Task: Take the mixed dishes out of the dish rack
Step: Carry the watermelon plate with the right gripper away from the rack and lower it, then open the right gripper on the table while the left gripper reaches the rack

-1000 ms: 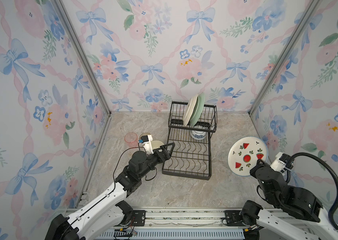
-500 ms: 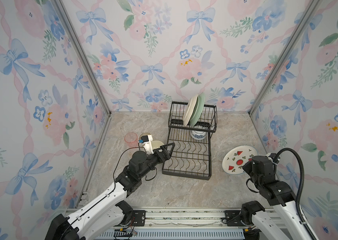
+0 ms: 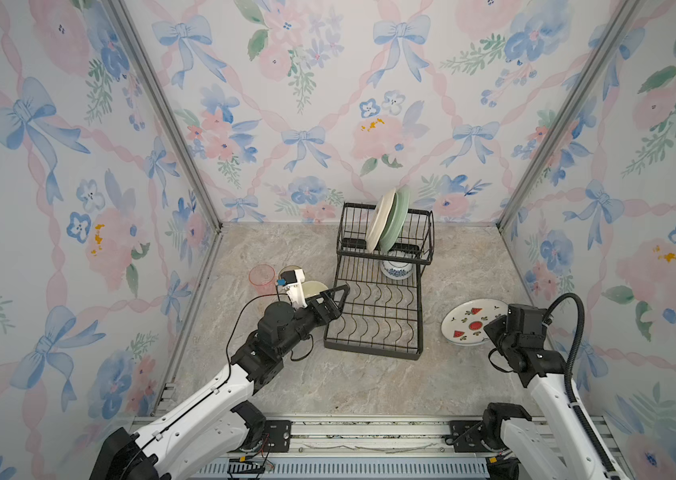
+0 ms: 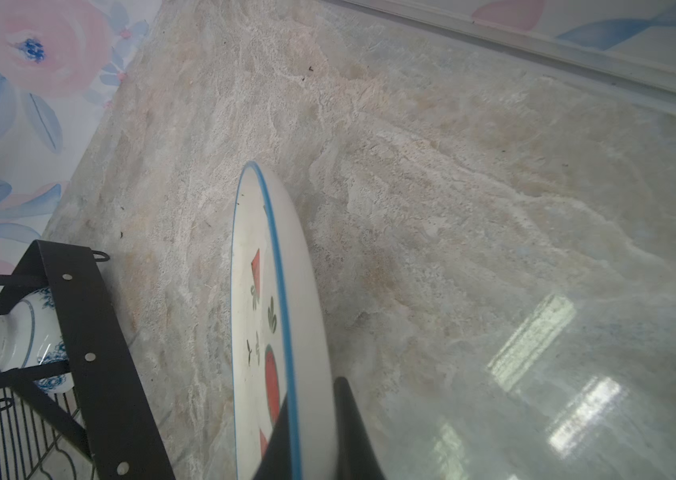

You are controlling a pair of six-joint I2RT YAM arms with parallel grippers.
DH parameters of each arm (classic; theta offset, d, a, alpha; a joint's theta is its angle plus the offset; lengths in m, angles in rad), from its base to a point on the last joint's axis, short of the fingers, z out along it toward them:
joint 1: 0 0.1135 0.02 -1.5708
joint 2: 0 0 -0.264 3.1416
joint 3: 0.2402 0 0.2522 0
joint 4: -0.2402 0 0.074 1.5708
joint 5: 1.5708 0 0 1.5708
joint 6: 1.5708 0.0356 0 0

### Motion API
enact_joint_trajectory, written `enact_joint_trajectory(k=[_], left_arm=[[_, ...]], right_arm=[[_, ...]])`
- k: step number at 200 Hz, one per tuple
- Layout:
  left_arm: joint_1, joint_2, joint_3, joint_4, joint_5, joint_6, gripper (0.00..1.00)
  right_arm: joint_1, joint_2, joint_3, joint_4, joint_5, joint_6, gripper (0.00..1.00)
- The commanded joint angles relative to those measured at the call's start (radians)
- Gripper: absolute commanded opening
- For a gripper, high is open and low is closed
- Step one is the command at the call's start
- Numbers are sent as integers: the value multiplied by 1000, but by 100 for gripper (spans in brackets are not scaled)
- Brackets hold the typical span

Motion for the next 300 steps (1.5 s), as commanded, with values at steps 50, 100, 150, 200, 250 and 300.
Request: enact_joint_trajectory(k=[50,100,150,200,250,300], left_arm=[[-2,-27,6,-6,-14,26,98],[2,-64,-8,-20,-39,27,98],[15,-55,-18,-20,-37,23,98],[17,77,190,-106,-45,174,98],[3,261,468,-271,-130,355,98],[-89,329,611,-283,-277,615,84]], right_arm=[[-75,163,-59,151,-17,15,3],[-83,230,-83,147,-18,44,28],[-98,248,-91,125,-20,24,27],[-92,162,-31,96,-205,-80,63],[118,-84,109,-51,-141,-232,87],[149,-190,80,-77,-233,-238,89]])
